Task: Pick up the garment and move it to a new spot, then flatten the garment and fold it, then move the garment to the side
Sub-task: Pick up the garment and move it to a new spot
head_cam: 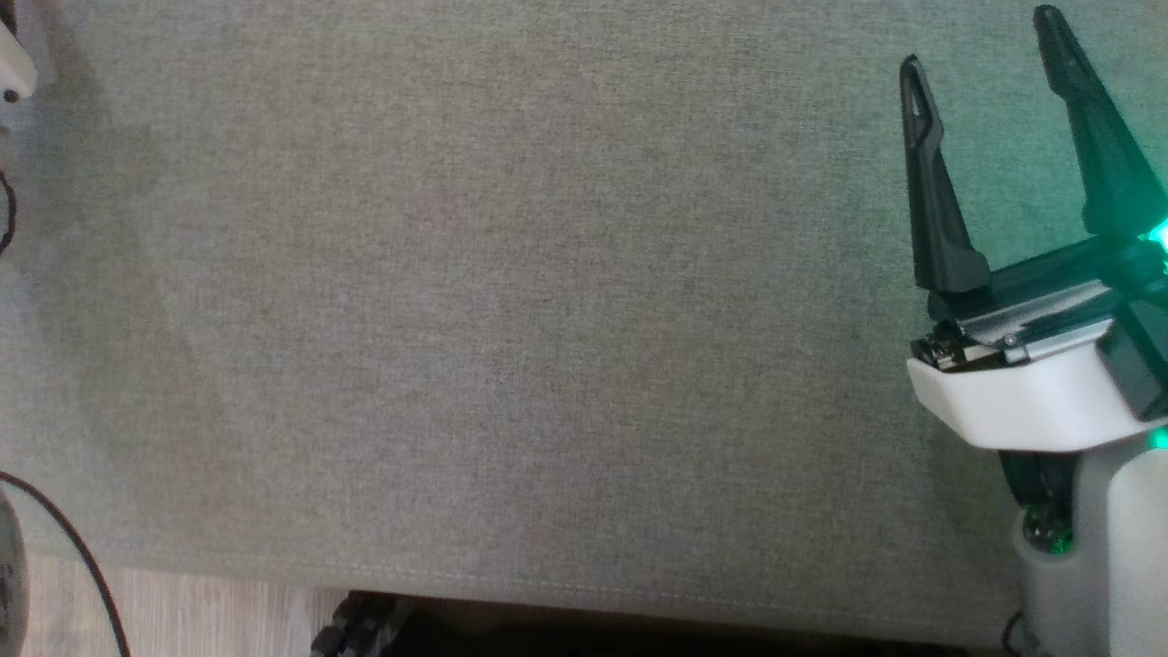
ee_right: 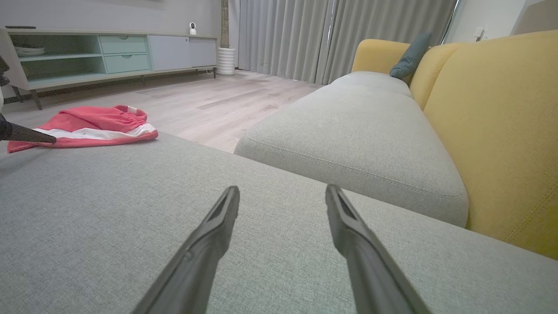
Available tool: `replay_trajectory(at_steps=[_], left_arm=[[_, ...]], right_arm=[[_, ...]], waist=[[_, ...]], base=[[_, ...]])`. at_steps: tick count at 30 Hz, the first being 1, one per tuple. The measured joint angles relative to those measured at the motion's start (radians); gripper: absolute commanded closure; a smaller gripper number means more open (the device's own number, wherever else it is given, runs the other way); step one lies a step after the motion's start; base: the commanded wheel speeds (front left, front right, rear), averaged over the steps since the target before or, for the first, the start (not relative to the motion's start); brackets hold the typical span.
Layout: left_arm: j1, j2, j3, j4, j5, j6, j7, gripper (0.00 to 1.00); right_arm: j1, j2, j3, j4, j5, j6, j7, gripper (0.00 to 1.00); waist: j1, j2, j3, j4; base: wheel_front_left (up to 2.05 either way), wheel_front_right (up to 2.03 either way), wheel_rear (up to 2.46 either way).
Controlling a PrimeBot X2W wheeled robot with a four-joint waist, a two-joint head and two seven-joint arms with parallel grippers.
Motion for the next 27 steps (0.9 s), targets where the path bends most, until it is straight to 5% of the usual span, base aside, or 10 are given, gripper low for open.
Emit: replay_trajectory(at_steps=[2, 3, 8, 10, 27], left_arm=[[-0.005, 0.000, -0.005, 0.017, -0.001, -0.011, 0.010, 0.44], [-0.005, 0.000, -0.005, 0.017, -0.001, -0.011, 0.010, 0.54], [-0.005, 0.008, -0.013, 0.055, -0.007, -0.016, 0.018, 0.78], [-0.007, 0.013, -0.019, 0.066, -0.007, -0.016, 0.016, 0.98], [-0.049, 0.033, -0.098, 0.059, 0.012, -0.033, -0.124, 1.00]], right_arm=[[0.000, -0.002, 0.006, 0.000, 0.000, 0.000, 0.000, 0.00], [0.000, -0.002, 0.006, 0.000, 0.000, 0.000, 0.000, 0.00], [0.000, -0.002, 0.017, 0.006, 0.002, 0.000, -0.001, 0.00], [0.000, -0.002, 0.017, 0.007, 0.002, 0.000, -0.001, 0.00], [0.002, 0.011, -0.015, 0.059, 0.018, 0.000, -0.048, 0.00]], waist=[[-0.0001, 0.0000, 0.000, -0.006], [-0.0001, 0.0000, 0.000, -0.006], [-0.0001, 0.0000, -0.013, -0.030], [-0.0001, 0.0000, -0.020, -0.039], [-0.0001, 0.0001, -0.100, -0.022]], base=[[0.00, 0.00, 0.00], [0.00, 0.00, 0.00], [0.00, 0.00, 0.00], [0.00, 0.00, 0.00], [0.00, 0.00, 0.00]])
